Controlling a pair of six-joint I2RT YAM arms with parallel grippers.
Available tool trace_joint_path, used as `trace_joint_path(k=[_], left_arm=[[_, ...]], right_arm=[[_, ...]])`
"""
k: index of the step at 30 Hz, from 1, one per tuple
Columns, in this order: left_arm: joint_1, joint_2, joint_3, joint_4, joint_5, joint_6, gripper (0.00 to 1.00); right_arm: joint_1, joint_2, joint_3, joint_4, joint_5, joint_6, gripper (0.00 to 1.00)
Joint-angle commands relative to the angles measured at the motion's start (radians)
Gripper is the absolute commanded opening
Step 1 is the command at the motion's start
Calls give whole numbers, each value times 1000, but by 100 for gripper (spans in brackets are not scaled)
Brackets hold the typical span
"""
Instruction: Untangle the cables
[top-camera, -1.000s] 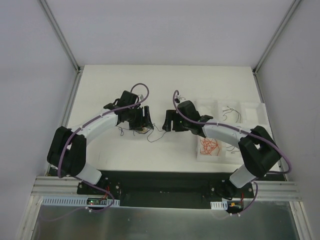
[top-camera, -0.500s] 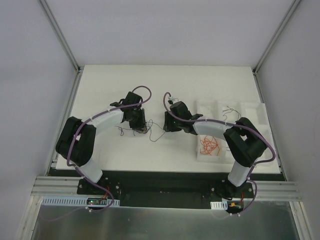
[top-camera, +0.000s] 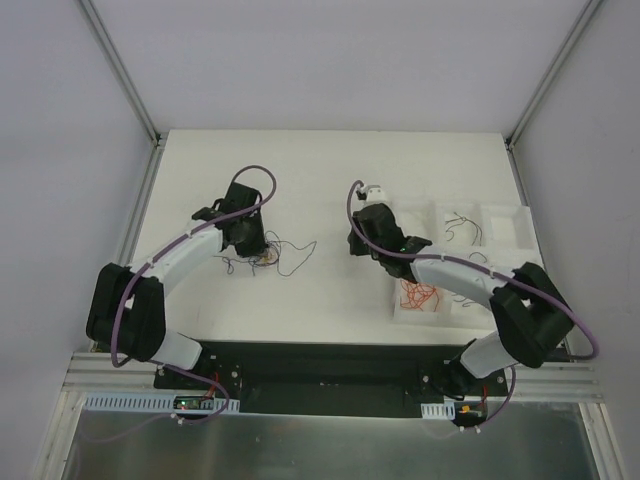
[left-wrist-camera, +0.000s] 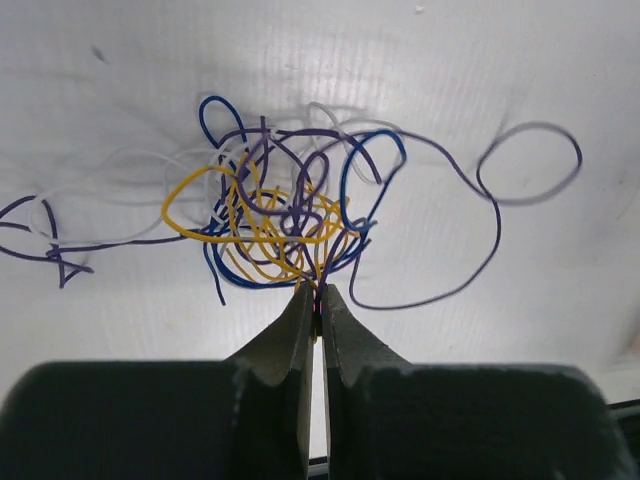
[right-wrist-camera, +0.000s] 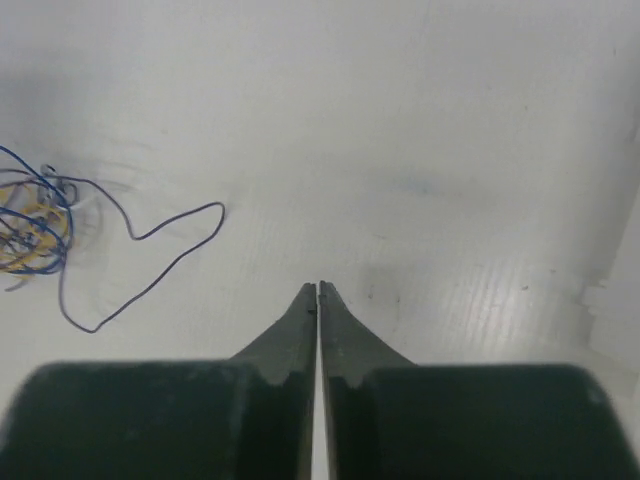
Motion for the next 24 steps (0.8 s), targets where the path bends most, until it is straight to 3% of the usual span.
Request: trace_joint_path(k=[1,3,5,10,14,16,18,22,24], left_arm=[[20,-113,-31,-49,-13,40,0],[20,-111,-17,-55,25,63,0],[20,-110,-11,-55,58,76,0],[20,-97,-16,-52,114,89,0],[20,-122,-57,-44,142,97,0],[20,-124,-74,-23,197,93,0],[20,-125,-98,11,254,70,0],[18,-148,-169,95,277,22,6],[18,-145,-184,117,283,16,15]], right_arm=[[-18,-95,0,70,-50,-19,18],[-18,-44,56,108,-281,-114,42],[-5,25,98,107,-445,-244,55],[-1,132,136,168,-559,-399,68],[-5,196,228,75,-556,-461,73],[-28,236,309,-19,-512,-313,73],[-51,259,359,-109,-469,-61,72],[-45,256,192,183,-547,386,72],[-35,272,172,170,-524,523,71]])
